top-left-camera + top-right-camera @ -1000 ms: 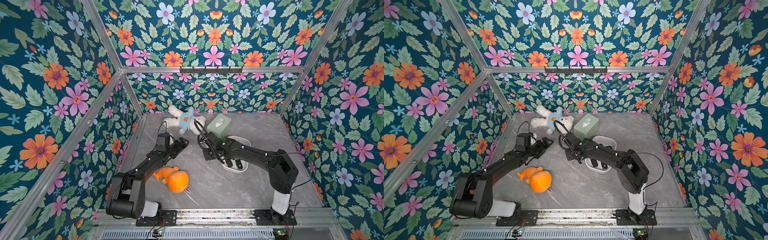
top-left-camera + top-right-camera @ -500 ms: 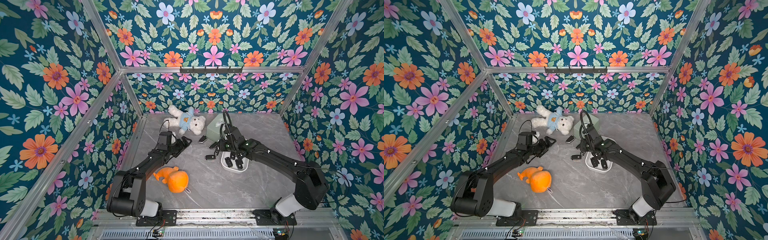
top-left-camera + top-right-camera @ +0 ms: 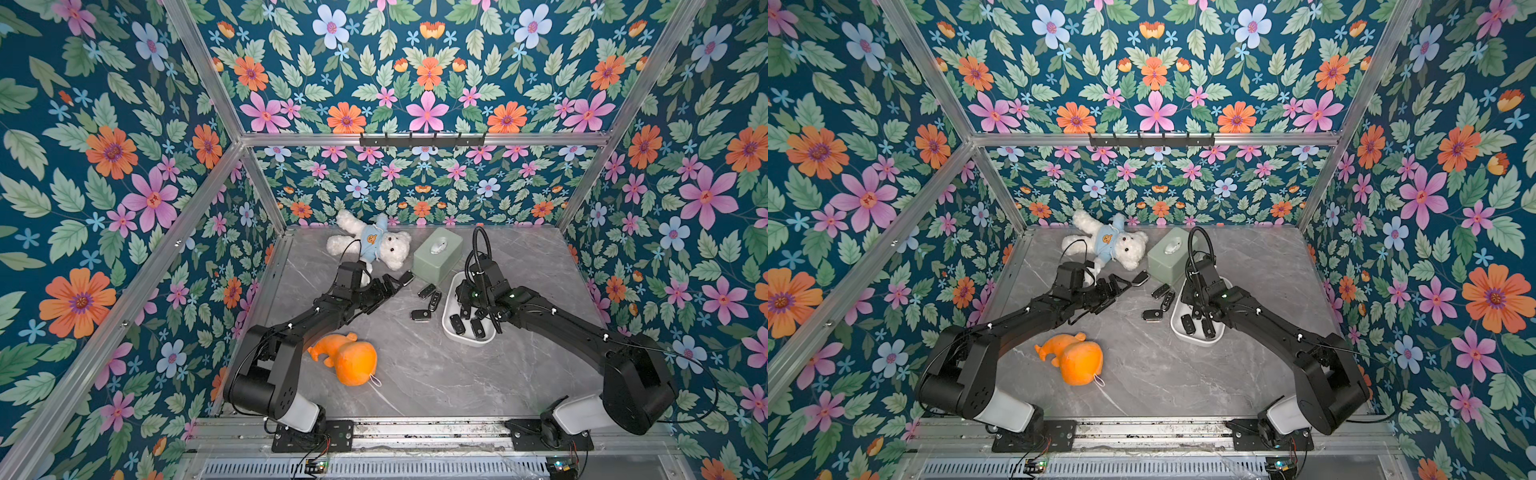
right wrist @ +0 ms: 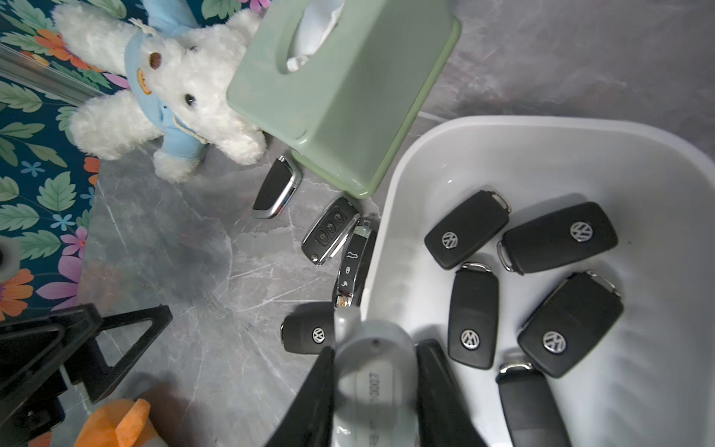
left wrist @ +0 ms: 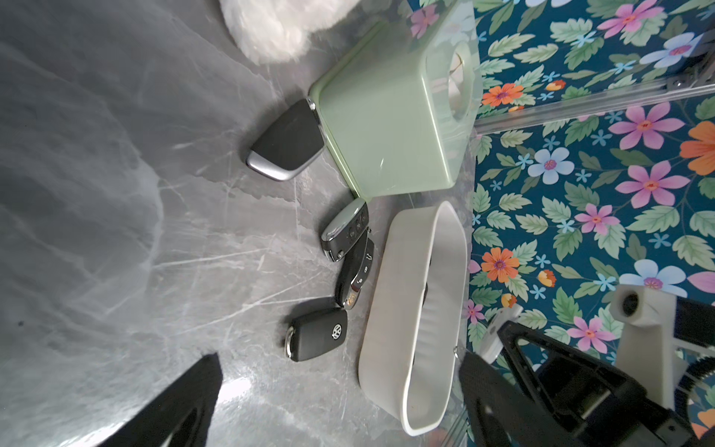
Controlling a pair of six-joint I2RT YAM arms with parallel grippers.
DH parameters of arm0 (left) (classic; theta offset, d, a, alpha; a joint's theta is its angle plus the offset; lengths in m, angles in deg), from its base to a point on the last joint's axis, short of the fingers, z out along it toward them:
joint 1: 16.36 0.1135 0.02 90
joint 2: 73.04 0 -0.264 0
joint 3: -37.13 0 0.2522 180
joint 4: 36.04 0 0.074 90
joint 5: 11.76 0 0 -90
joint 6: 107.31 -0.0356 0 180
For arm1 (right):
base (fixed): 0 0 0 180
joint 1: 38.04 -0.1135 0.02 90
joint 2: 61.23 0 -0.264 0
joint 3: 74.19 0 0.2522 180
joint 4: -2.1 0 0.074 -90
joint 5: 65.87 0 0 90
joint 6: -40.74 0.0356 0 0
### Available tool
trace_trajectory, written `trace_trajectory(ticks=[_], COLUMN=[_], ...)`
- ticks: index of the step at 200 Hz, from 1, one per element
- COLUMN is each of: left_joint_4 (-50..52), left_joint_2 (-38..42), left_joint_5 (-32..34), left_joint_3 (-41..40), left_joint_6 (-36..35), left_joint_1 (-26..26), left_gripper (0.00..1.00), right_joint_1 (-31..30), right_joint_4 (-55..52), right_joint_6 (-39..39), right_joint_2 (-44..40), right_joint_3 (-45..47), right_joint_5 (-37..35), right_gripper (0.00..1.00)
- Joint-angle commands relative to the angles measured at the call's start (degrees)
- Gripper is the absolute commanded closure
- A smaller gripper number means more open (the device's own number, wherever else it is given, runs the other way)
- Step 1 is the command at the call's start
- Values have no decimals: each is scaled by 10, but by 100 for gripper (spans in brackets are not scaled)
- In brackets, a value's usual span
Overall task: Place the car key into the storage box
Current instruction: Place the car key in the storage box.
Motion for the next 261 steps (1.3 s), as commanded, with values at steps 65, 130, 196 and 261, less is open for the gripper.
trace_trajectory(ticks=[65, 130, 196, 261], left_joint_4=[-29, -8, 17, 21], left_joint_2=[-7, 7, 19, 28], left_joint_5=[-6, 5, 21, 25], left_joint_3=[-3, -10, -13, -22], left_joint_6=[5, -19, -45, -51], left_joint_1=[-16, -16, -15, -15], left_gripper=[1, 1, 1, 1], right_joint_1=[28, 31, 32, 31], right_joint_4=[72, 88, 90, 86], right_joint_6=[42, 52, 66, 74], right_joint_2=[41, 98, 154, 175], right_joint_3=[22, 1, -7, -4], right_joint_5=[10, 30, 48, 57], right_gripper=[71, 71, 71, 71])
